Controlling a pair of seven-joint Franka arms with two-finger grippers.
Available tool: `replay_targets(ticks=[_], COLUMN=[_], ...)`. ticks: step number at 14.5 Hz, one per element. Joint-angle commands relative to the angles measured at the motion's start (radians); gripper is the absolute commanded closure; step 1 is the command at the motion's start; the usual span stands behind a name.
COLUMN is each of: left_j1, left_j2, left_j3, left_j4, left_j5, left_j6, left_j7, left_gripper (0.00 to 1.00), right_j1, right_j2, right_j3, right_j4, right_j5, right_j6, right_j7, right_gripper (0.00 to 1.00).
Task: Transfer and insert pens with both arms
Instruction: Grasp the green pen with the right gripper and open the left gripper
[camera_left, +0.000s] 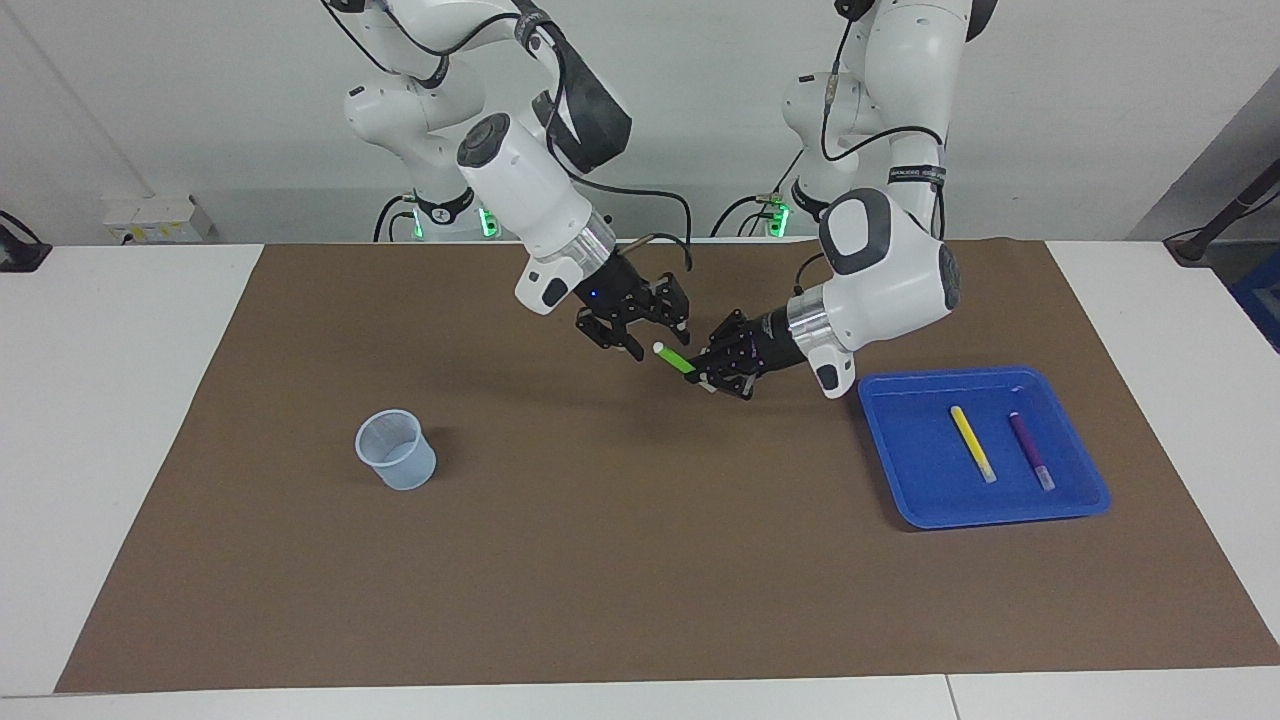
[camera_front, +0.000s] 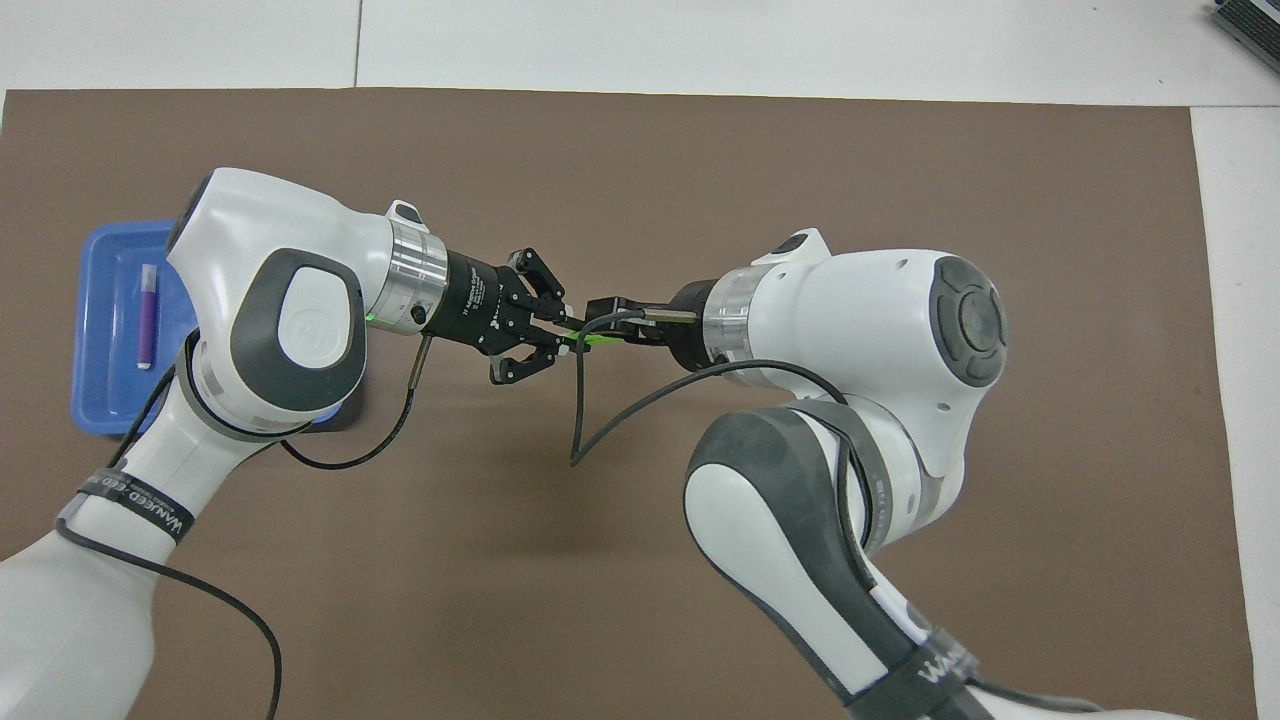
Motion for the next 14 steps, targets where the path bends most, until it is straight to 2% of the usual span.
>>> replay_targets(ticks=[1, 12, 14], left_j1=[-0.012, -0.020, -0.020], left_j2=[-0.025, -0.025, -0.025], left_j3=[0.013, 0.013, 0.013], left_j4=[-0.020, -0.020, -0.018], left_j5=[-0.024, -0.023, -0.024], left_j6=[-0.003, 0.004, 0.004], left_j7=[-0.005, -0.006, -0.006], left_gripper=[1.00, 1.00, 1.00], right_j1=[-0.006, 0.002, 0.002], right_j2=[0.019, 0.028, 0.028], right_j3=[0.004, 0.004, 0.004], right_j4=[0.021, 0.020, 0.018], right_j5=[0.008, 0.007, 0.007], right_j6=[0.014, 0.014, 0.014], right_j7=[-0.013, -0.013, -0.013], right_gripper=[0.39, 0.70, 0.83])
